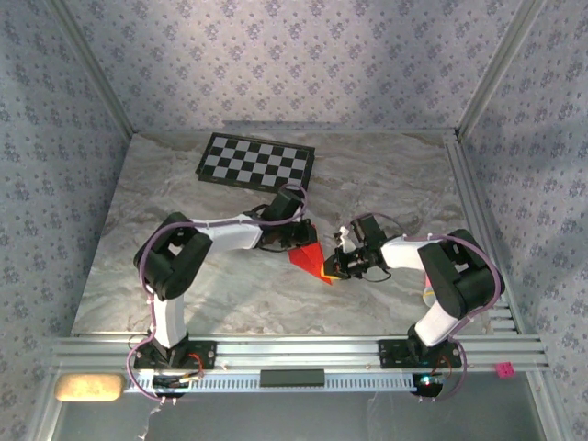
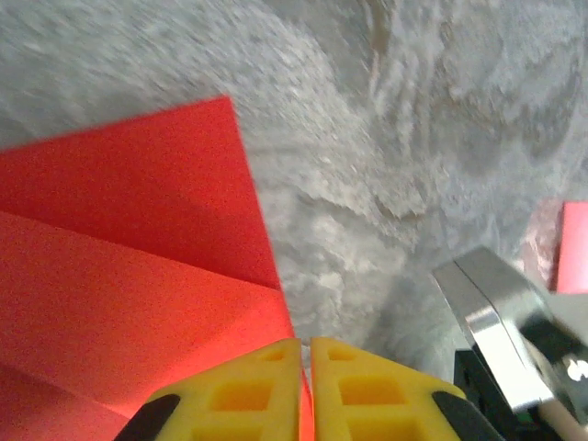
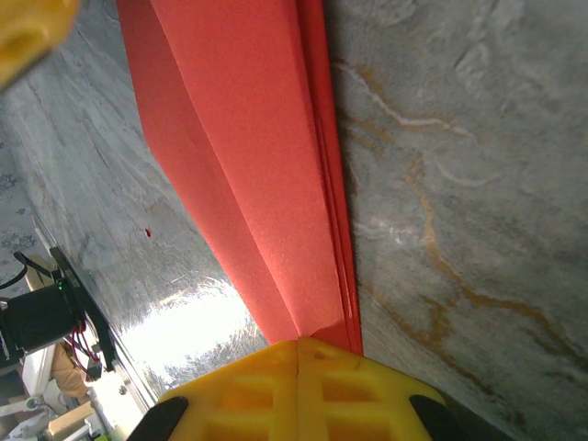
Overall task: Fold a paper plane with a square sheet of paper (pick it up from the middle)
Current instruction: Fourth fold the wing at the center of the table.
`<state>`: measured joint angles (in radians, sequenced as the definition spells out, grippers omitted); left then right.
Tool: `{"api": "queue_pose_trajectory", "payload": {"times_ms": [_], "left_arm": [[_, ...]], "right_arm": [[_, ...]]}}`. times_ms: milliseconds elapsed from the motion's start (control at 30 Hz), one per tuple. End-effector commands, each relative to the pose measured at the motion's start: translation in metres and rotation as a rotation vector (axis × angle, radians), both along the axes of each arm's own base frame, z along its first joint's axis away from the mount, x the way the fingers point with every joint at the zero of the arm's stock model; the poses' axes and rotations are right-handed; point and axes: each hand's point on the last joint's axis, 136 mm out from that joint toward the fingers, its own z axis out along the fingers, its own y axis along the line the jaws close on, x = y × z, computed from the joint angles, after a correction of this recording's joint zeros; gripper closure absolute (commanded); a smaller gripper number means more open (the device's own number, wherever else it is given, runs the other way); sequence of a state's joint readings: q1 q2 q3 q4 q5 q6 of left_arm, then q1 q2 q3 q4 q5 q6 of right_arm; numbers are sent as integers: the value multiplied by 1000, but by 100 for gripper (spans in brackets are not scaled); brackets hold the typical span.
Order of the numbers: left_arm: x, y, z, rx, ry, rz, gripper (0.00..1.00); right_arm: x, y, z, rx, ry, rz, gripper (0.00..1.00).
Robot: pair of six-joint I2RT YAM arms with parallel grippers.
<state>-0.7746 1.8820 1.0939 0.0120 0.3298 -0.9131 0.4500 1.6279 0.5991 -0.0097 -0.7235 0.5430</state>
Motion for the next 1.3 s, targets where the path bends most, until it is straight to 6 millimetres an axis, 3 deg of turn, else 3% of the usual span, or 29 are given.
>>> {"api": "queue_pose_trajectory", "payload": {"times_ms": [0,167,467,1000,1267], "left_arm": [[-9,-4,-12,-28,48,12,89],[-10,9,-36,9,58,33,90],[10,33,-48,61,7,29,88],[57,81,-48,113,-27,91,87],[74,87,-30,118,-53,95,87]], "right_arm": [[-23,-26,-39,-163,123,-42,100],[-24,-28,-41,-170,128,-44,100],[-29,-33,-47,-183,135,-40,100],[-30,-35,-45,-174,131,-40,100],[-29,-33,-43,-158,129,-32,100]]}}
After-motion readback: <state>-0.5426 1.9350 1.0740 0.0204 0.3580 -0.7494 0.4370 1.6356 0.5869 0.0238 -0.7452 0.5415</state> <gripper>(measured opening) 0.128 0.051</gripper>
